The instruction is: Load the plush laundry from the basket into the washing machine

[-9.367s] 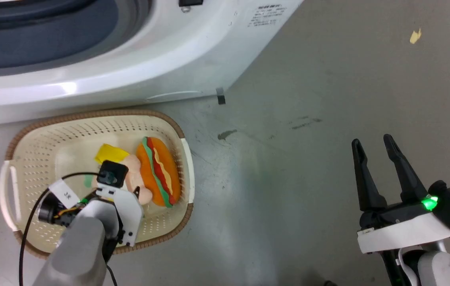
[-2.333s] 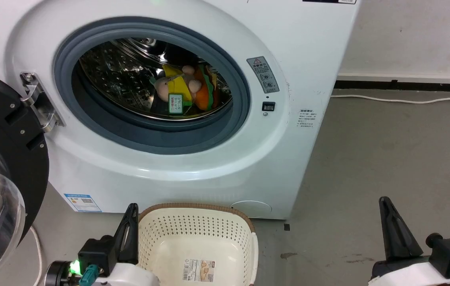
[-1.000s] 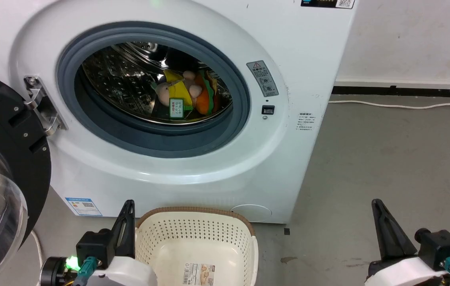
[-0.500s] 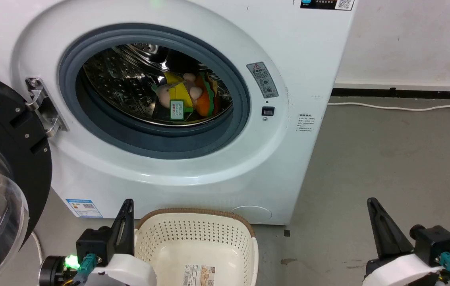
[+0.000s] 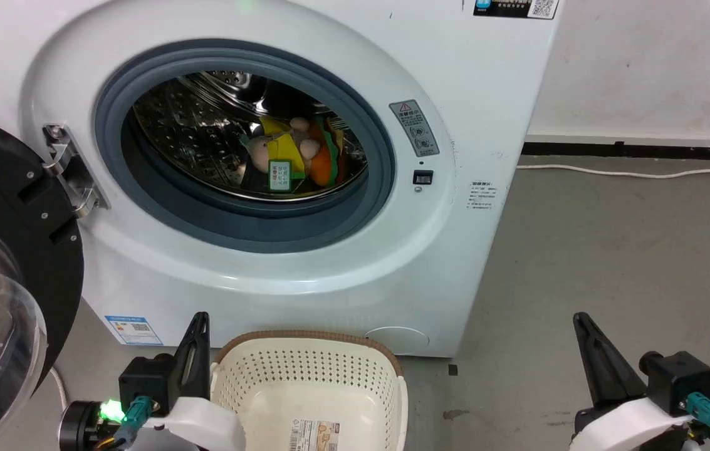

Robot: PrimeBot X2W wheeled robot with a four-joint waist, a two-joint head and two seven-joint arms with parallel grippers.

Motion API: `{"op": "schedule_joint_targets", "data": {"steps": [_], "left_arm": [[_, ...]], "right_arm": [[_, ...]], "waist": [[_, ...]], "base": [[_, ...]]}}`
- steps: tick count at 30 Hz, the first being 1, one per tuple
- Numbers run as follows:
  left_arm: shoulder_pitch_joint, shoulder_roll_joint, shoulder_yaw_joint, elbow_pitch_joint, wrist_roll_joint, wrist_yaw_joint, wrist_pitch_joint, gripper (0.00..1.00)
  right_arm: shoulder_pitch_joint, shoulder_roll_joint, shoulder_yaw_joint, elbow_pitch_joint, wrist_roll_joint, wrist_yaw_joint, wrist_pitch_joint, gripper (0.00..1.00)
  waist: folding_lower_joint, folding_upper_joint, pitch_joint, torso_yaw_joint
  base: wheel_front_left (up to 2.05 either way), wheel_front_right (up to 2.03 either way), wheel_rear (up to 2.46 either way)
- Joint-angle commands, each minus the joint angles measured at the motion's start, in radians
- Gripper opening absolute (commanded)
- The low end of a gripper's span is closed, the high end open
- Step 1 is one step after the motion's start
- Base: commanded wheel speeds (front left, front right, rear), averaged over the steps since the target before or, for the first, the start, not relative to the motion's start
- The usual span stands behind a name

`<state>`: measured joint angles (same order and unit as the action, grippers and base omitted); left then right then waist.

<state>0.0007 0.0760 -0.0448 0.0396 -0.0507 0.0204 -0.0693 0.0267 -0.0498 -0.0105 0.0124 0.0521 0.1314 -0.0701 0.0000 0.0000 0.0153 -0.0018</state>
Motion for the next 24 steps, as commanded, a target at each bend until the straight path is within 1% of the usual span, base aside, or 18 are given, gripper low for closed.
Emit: {"op": "schedule_joint_targets", "data": {"steps": [1, 24], "left_arm": [[-0.001, -0.005, 0.01, -0.008, 0.012, -0.005, 0.01, 0.0], [-0.001, -0.022, 0.039, -0.034, 0.044, -0.018, 0.059, 0.0]], "right_arm": [[-0.014, 0.0, 0.003, -0.007, -0.013, -0.001, 0.01, 0.0], [-0.024, 0.0, 0.009, -0.011, -0.045, -0.001, 0.059, 0.0]], "waist": [[0.0, 0.0, -0.001, 0.0], [0.0, 0.0, -0.013, 0.002]], "base": [[0.0, 0.0, 0.0], [0.0, 0.0, 0.0]]}}
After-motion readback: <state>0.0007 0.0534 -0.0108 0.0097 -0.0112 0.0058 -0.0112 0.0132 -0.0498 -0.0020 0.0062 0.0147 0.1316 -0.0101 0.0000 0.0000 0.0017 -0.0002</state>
